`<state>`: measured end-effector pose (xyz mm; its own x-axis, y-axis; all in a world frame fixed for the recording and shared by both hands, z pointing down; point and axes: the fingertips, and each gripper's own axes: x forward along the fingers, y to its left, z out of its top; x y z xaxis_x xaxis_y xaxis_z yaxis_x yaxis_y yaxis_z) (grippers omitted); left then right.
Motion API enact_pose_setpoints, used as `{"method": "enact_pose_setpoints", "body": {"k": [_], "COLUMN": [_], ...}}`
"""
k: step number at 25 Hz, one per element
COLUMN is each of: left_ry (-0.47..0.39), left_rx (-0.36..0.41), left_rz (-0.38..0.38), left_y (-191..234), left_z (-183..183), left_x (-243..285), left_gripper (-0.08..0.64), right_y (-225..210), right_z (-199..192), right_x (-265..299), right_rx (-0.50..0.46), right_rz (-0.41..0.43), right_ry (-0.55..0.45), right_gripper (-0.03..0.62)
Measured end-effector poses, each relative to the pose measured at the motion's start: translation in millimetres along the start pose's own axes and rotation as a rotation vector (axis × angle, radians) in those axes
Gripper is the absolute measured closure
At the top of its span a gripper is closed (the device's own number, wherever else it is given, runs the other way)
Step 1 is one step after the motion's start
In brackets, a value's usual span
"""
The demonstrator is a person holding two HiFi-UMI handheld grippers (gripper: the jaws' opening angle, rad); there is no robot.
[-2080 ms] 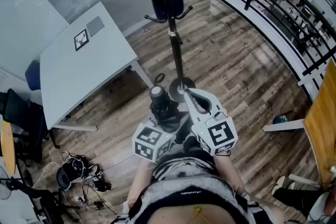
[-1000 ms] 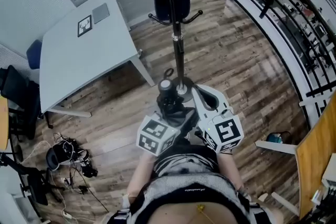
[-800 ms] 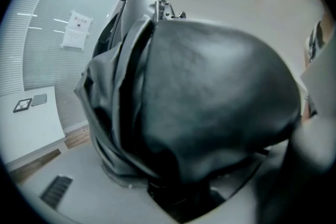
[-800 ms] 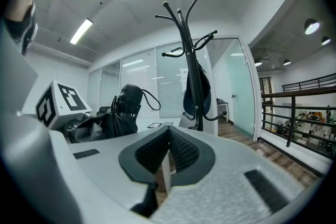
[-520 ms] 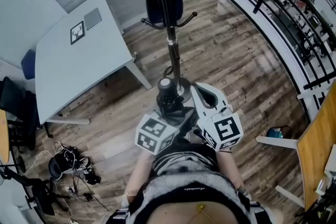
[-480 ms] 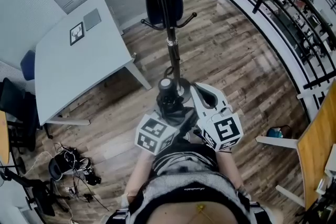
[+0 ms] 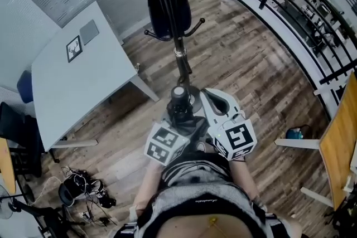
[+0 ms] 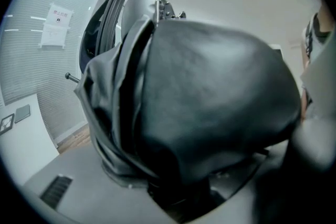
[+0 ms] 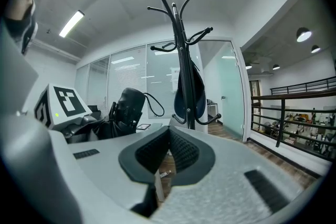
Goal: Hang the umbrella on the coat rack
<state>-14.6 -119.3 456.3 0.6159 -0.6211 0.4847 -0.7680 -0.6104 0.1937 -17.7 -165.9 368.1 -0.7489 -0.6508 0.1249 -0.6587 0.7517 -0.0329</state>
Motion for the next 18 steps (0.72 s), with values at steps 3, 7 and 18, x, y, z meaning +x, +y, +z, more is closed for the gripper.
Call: {"method": "enact_pose_setpoints", "body": {"k": [3,7,18], "left_ry": [0.021,0.025,0.061], "left_rx": [0.017,0.046,0.086], "left_rz": [-0.023,-0.035,-0.141], "left_y": [4,12,16], "left_z": [-1,-6,-15], "left_x": [2,7,16], "left_gripper": [0.311,0.311,0.311], "right_y": [-3,-5,-14], "right_z": [0,-2,-8], "right_x": [6,12,23], "right_rx": [0.007,0.007,0.018], "right_rz": [-0.021,-0.052,-0.147], "right_ry": [0.003,0.011,0.03], "right_gripper": [0.589,0.589,0.589]}}
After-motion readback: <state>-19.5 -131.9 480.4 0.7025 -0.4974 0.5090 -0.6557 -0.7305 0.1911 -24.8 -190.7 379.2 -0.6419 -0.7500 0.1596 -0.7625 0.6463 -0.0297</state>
